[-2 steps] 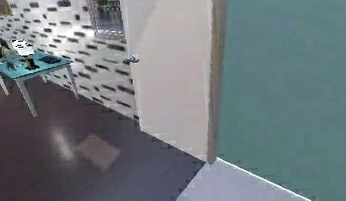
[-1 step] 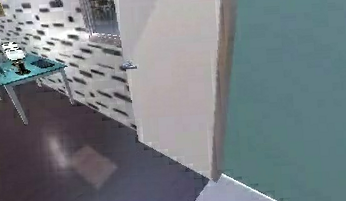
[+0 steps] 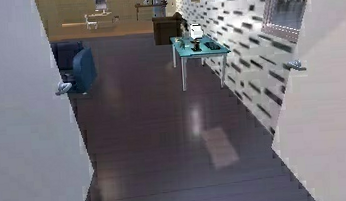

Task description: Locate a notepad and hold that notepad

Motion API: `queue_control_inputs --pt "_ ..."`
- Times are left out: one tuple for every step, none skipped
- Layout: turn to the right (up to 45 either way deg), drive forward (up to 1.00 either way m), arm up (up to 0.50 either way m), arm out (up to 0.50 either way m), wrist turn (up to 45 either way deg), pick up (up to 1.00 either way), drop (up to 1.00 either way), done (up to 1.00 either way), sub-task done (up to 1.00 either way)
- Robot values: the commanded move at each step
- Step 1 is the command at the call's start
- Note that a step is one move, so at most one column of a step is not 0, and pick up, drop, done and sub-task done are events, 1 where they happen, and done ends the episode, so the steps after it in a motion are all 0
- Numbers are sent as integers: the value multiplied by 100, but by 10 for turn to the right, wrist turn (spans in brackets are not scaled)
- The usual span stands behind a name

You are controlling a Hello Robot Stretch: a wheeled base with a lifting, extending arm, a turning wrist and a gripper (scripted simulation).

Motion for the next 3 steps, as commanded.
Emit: queue_control_inputs --pt "-60 0 0 0 0 0 0 0 0" --pt "0 100 0 0 0 0 0 0 0" --pt "0 65 0 0 0 0 0 0 0"
